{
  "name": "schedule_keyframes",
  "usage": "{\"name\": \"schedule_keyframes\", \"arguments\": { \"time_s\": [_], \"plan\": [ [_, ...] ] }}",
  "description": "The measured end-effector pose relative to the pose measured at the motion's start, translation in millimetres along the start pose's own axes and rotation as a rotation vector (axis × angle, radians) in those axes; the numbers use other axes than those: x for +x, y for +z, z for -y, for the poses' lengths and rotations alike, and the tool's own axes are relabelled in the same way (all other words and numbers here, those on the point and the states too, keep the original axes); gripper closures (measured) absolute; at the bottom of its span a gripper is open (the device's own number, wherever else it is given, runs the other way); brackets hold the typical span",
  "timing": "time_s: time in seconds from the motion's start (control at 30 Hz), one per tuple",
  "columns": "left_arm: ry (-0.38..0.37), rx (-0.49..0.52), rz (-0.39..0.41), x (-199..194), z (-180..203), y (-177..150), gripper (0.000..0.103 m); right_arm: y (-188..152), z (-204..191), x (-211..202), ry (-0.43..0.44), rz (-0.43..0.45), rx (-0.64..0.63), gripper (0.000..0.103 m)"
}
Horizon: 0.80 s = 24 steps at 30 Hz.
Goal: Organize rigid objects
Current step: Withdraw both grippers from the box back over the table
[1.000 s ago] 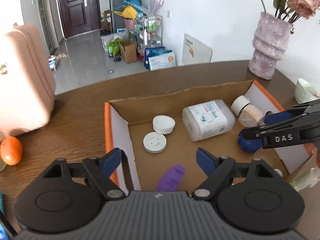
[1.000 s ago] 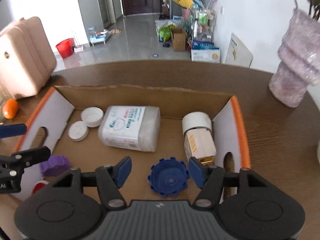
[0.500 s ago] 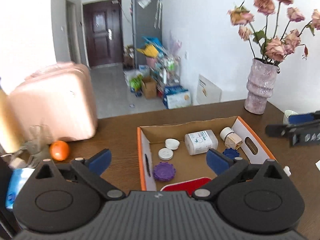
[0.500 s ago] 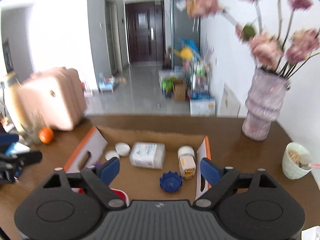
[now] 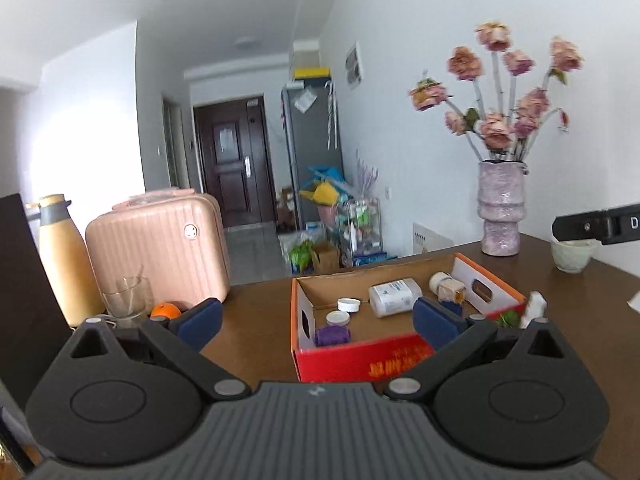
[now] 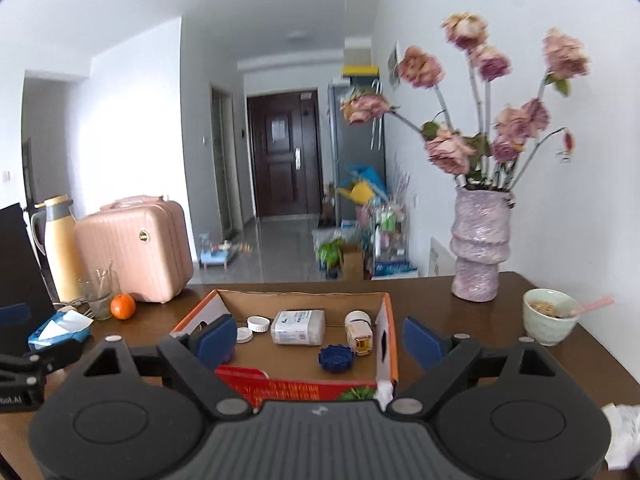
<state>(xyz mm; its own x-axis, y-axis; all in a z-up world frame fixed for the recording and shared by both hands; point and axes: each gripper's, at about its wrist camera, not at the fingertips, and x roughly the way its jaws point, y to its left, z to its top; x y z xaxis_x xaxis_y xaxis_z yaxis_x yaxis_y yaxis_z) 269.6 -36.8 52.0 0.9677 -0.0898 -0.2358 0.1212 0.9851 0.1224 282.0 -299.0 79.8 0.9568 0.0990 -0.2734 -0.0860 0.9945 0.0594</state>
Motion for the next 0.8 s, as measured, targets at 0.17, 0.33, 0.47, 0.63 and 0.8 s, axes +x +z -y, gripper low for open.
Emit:
{"name": "schedule_keyframes", "arguments": {
  "time_s": [0.17,0.33,0.47,0.63,0.8],
  "plan": [
    [0.001,-0.021,0.102,-63,2,-39,0.0,-55,-3,-54,-0.017,0.082,0.035,0.003],
    [0.015,-0.022,0.133,-104,-2,-82,0.0,-111,-19,-95,-0.016,0.083,0.086,0.001],
    [0.038,-0.033,0.086,-114,-10,-110,0.0,-144,-34,-114,-0.008,0.047,0.088,0.001],
    [0.036,-0.06,0.057,-118,-19,-123,0.0,-154,-51,-120,0.012,0.051,-0.015,0.001],
    [0.067,-0.082,0.053,-115,-24,-121,0.0,-154,-48,-119,0.003,0.05,0.024,0.0]
  ]
}}
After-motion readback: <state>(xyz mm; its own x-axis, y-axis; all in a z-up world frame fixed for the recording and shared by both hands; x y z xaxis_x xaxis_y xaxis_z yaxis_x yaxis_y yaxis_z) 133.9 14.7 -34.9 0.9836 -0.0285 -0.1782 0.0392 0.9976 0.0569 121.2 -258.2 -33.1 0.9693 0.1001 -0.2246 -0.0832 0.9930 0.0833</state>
